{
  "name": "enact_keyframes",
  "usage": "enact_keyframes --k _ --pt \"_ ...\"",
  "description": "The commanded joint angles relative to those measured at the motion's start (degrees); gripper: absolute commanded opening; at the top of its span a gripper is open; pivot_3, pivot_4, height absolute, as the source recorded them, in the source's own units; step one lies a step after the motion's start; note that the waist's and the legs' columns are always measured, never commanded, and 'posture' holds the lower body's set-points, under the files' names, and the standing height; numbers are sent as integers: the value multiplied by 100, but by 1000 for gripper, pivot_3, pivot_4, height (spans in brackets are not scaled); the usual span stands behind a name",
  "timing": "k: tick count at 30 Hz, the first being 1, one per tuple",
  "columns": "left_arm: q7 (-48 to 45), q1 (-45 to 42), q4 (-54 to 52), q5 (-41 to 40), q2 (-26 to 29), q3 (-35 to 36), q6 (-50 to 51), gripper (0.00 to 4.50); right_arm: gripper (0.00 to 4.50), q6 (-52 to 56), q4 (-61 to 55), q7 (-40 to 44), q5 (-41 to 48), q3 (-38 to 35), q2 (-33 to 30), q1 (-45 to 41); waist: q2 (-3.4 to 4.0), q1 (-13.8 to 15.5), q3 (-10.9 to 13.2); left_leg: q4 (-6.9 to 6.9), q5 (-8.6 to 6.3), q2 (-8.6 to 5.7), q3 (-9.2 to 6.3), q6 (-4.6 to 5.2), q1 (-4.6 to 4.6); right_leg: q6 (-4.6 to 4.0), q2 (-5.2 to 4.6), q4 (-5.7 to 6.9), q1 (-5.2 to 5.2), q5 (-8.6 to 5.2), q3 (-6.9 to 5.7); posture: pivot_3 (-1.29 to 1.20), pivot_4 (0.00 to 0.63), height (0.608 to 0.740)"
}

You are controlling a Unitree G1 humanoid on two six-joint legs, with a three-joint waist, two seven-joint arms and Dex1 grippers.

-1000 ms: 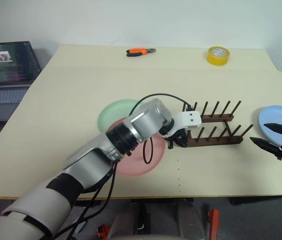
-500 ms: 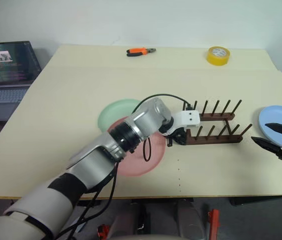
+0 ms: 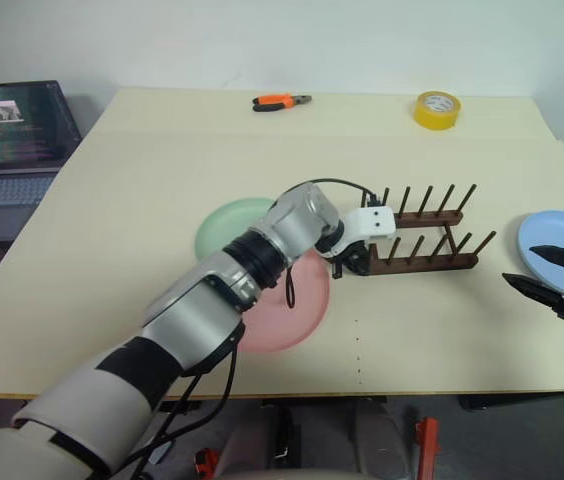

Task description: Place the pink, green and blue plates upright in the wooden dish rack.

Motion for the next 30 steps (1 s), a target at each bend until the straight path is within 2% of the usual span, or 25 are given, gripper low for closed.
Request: enact_keyframes --k 1,15,25,30 --pt "4 -225 115 89 -102 230 -276 1007 3708 -63 -62 -15 -29 -94 -107 -66 0 -1 0 0 0 0 0 0 0 0 0 0 0 0 0 0 150 740" --pt "260 -333 490 409 -244 534 -618 1007 3708 -50 -86 -17 -23 -122 -105 -20 1 -1 0 0 0 -2 1 0 0 2 1 4 -2 1 1 0 150 740" --pt "513 -415 665 588 -226 711 -700 4473 3708 -37 -85 -33 -20 -48 -84 -76 1 -2 0 0 0 -2 2 0 -1 3 2 4 -4 2 1 0 150 740" --pt "442 -494 588 628 -106 790 -697 4473 3708 -37 -47 -20 -32 -26 -111 -105 1 -4 0 0 0 -2 2 0 -1 3 2 5 -4 2 1 0 150 740"
